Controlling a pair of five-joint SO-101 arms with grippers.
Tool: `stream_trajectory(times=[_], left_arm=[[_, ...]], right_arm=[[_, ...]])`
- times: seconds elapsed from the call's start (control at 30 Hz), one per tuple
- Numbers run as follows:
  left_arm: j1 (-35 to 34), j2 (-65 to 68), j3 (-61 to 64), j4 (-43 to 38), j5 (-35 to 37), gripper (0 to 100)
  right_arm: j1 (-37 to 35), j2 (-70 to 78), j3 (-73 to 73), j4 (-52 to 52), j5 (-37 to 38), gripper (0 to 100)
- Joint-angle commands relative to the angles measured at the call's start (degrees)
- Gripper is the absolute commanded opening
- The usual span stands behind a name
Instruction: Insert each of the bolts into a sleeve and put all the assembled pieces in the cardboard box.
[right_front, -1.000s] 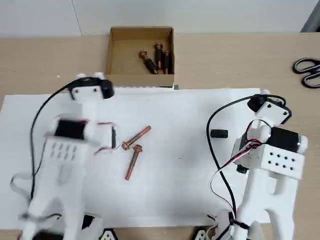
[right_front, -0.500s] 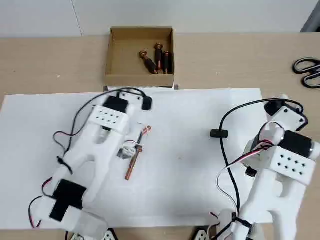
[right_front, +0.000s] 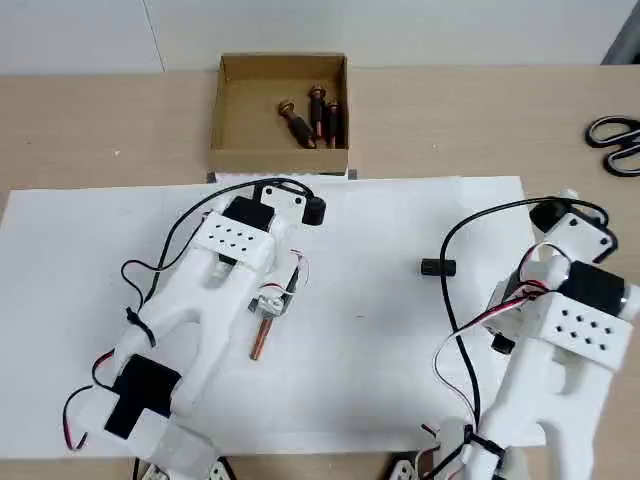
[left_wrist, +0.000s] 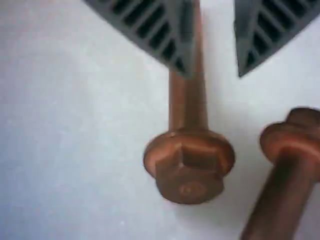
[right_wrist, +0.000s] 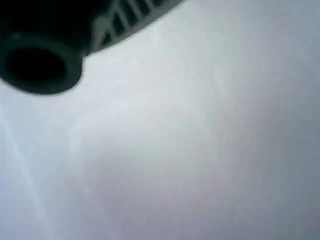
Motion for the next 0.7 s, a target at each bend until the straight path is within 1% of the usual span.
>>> stream_trajectory(times=[0.0, 0.17, 0.3, 0.4, 0.67], left_arm=[[0.09, -0.18, -2.33, -0.79, -0.35, 8], [0.44, -0.09, -2.68, -1.14, -0.44, 8], [2.46, 0.00, -2.51, -2.02, -0.44, 8], [4.04, 0.00, -2.59, -2.02, -0.18, 10], [2.37, 0.00, -2.59, -3.60, -0.35, 11]], right_arm=[[0.48, -1.36, -0.26, -0.92, -0.53, 0.9], [0.40, -1.36, -0.26, -1.01, -0.53, 0.9], [0.31, -1.63, -0.26, -1.01, -0.62, 0.9], [0.31, -1.63, -0.26, -1.01, -0.62, 0.9], [0.31, -1.63, -0.26, -0.92, -0.62, 0.9]])
